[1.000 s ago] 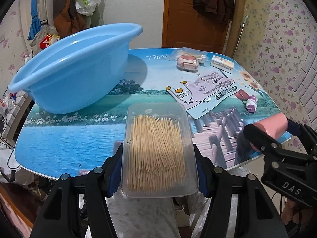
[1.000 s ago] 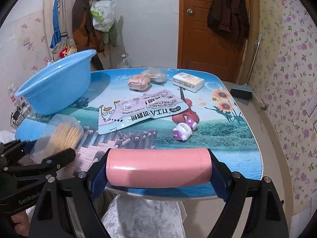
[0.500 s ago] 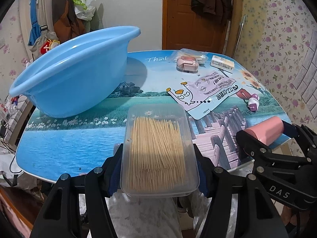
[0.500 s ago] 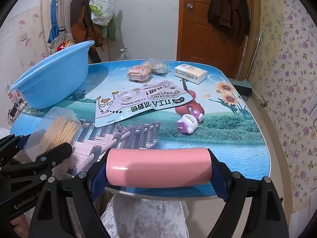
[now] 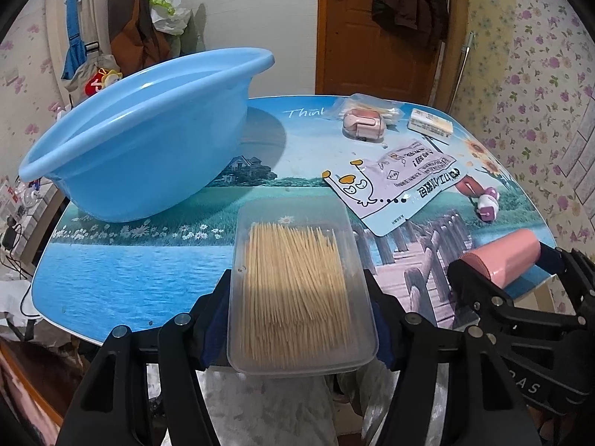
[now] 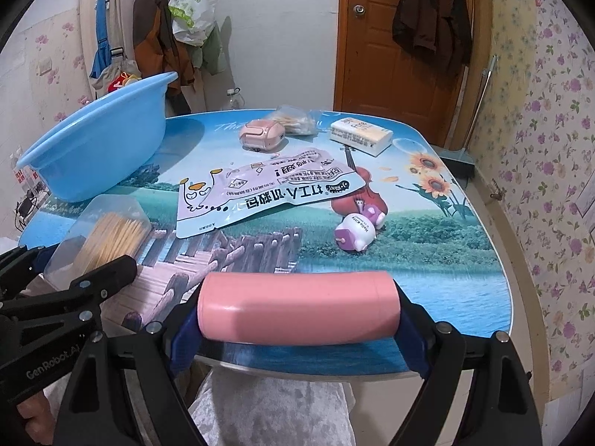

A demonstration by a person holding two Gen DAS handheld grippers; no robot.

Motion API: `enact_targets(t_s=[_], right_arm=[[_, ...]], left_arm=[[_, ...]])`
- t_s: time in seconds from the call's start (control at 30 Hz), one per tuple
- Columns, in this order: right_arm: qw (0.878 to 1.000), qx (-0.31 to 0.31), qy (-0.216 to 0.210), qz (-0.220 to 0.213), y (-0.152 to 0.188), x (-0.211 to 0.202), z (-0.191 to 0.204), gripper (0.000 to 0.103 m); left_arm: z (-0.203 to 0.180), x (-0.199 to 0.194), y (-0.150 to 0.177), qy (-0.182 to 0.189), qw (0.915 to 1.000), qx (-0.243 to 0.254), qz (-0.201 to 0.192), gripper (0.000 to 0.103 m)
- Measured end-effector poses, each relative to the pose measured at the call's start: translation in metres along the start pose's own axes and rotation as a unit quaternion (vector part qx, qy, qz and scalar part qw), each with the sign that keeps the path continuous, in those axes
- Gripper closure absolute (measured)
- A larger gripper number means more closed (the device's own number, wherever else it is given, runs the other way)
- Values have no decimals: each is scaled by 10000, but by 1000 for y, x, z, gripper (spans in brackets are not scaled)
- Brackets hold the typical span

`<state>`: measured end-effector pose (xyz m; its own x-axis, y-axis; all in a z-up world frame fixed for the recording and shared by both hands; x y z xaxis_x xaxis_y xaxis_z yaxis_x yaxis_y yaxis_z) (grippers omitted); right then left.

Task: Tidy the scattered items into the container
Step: 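Carry the toothpick box and pink cylinder over the light blue basin with both grippers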

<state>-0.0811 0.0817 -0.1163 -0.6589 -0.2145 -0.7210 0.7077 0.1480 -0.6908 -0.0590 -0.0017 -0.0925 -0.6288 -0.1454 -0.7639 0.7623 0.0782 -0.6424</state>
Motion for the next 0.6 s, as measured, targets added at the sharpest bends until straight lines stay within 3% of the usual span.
enact_targets(t_s=[0.4, 0.6], right_arm=[[9997, -118, 14, -234, -3, -6, 3, 15], [9993, -16, -26, -381, -11, -20, 1, 15]], left_arm=[[0, -4, -1, 129, 9999, 42, -95, 43], [0, -27, -14, 228, 9988, 101, -416, 43]])
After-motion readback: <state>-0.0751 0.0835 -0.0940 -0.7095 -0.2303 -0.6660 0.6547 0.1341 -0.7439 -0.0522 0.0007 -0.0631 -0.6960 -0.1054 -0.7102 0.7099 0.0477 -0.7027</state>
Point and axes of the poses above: each gripper's, at about its wrist camera, not at the fingertips, and x roughly the way its jaws point, z to its left, y to its underside, the point moved 5 cm from there along x, roughly the way its jaws point, and after that the axes turned 5 degrees about -y, right-handed, at the moved point
